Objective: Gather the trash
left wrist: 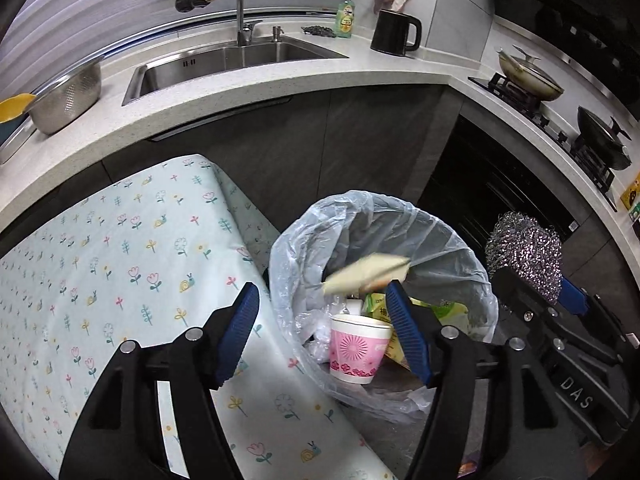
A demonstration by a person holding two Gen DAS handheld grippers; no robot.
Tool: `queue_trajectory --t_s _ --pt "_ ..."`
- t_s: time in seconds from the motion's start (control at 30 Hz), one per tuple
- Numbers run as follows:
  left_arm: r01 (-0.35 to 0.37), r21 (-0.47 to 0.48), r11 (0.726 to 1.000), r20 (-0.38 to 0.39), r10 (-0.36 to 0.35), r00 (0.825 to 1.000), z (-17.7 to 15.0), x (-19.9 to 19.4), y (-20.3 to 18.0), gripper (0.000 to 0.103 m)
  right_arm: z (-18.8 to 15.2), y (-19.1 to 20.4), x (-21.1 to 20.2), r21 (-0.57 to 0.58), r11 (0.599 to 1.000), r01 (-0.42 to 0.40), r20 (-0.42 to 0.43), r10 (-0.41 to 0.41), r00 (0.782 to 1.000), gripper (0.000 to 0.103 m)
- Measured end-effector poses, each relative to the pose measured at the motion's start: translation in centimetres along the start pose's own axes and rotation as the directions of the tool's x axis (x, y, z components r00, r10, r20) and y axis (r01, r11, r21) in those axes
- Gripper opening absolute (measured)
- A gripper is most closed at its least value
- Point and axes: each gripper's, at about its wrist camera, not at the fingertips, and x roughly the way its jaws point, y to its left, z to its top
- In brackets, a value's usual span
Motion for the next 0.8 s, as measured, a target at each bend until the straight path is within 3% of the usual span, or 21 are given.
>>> queue_trajectory --t_s 0.3,0.8 --pt "-0.037 -0.023 0.999 0.005 0.037 0.999 -0.1 -0.2 1.7 0.065 0.5 2.1 1.0 -0.026 1.0 -0.017 -0.014 0.017 1.0 0.073" --pt "-0.049 -0.038 0.998 0.02 0.049 0.999 -0.7 -1.9 2.8 0.066 1.1 3.6 -1.0 -0.042 0.999 -0.027 0.021 0.028 0.999 0.076"
